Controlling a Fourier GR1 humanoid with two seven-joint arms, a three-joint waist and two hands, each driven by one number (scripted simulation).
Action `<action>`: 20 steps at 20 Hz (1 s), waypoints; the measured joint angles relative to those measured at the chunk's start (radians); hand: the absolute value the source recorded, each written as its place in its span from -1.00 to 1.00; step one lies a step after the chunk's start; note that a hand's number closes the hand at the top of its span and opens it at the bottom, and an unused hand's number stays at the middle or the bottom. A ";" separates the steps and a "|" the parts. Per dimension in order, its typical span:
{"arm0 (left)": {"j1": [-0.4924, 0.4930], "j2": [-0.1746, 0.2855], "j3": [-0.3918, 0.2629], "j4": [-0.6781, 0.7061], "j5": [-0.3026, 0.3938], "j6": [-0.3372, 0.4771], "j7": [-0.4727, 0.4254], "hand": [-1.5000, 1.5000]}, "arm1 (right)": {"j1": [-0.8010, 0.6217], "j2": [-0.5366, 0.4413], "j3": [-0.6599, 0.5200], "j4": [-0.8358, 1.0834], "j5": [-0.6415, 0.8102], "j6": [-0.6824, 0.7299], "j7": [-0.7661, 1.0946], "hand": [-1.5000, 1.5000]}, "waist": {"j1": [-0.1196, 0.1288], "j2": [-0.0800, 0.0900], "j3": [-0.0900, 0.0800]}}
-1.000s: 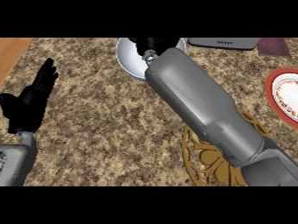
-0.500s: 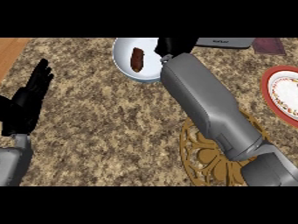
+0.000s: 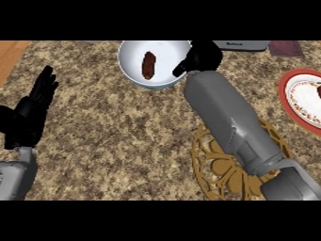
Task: Pick the sweet potato from the placemat and place it in the bowl
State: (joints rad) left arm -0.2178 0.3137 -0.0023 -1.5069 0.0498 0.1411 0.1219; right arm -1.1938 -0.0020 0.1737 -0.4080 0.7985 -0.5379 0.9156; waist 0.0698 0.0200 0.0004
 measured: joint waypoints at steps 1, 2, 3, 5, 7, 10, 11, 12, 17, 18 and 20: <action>0.001 0.003 0.004 0.000 0.002 -0.003 0.001 0.00 | 0.020 0.000 -0.007 -0.012 -0.019 -0.033 -0.031 -1.00 | -0.002 -0.001 0.000; -0.003 0.008 0.011 0.003 0.007 -0.008 0.002 0.00 | 0.026 0.000 -0.016 -0.031 -0.039 -0.067 -0.052 -1.00 | -0.002 -0.001 0.000; -0.004 0.005 0.009 0.004 0.003 -0.003 0.002 0.00 | 0.031 0.000 -0.029 -0.057 -0.059 -0.105 -0.077 -1.00 | -0.005 -0.002 0.001; 0.002 0.003 0.009 0.003 -0.001 0.001 0.003 0.00 | 0.051 -0.001 -0.054 -0.112 -0.089 -0.198 -0.134 -1.00 | -0.010 -0.004 0.002; 0.013 0.007 0.016 0.000 0.000 0.002 0.001 0.00 | 0.076 -0.002 -0.085 -0.174 -0.123 -0.285 -0.193 -1.00 | -0.018 -0.007 0.002; 0.015 0.011 0.024 -0.002 0.001 0.001 0.006 0.00 | 0.132 -0.002 -0.107 -0.277 -0.194 -0.385 -0.278 -1.00 | -0.030 -0.012 0.002; 0.022 0.012 0.027 -0.003 0.002 0.000 0.004 0.00 | 0.160 -0.002 -0.111 -0.316 -0.222 -0.402 -0.307 -1.00 | -0.036 -0.014 0.002; 0.028 0.014 0.029 -0.008 0.002 -0.001 0.008 0.00 | 0.189 -0.002 -0.100 -0.357 -0.249 -0.413 -0.320 -1.00 | -0.041 -0.016 0.002; 0.059 0.020 0.054 -0.012 0.006 -0.003 0.003 0.00 | 0.431 0.000 -0.039 -0.612 -0.336 -0.426 -0.376 -1.00 | -0.073 -0.025 0.001; 0.062 0.016 0.055 -0.005 0.003 -0.004 -0.004 0.00 | 0.476 -0.008 -0.032 -0.666 -0.344 -0.416 -0.377 -1.00 | -0.076 -0.025 0.001; 0.069 0.020 0.067 -0.012 0.009 -0.007 0.002 0.00 | 0.577 -0.026 -0.008 -0.795 -0.355 -0.392 -0.370 -1.00 | -0.085 -0.028 0.000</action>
State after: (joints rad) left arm -0.1485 0.3333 0.0644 -1.5187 0.0589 0.1339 0.1242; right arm -0.6167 -0.0284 0.1655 -1.2031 0.4436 -0.9297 0.5459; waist -0.0156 -0.0080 0.0005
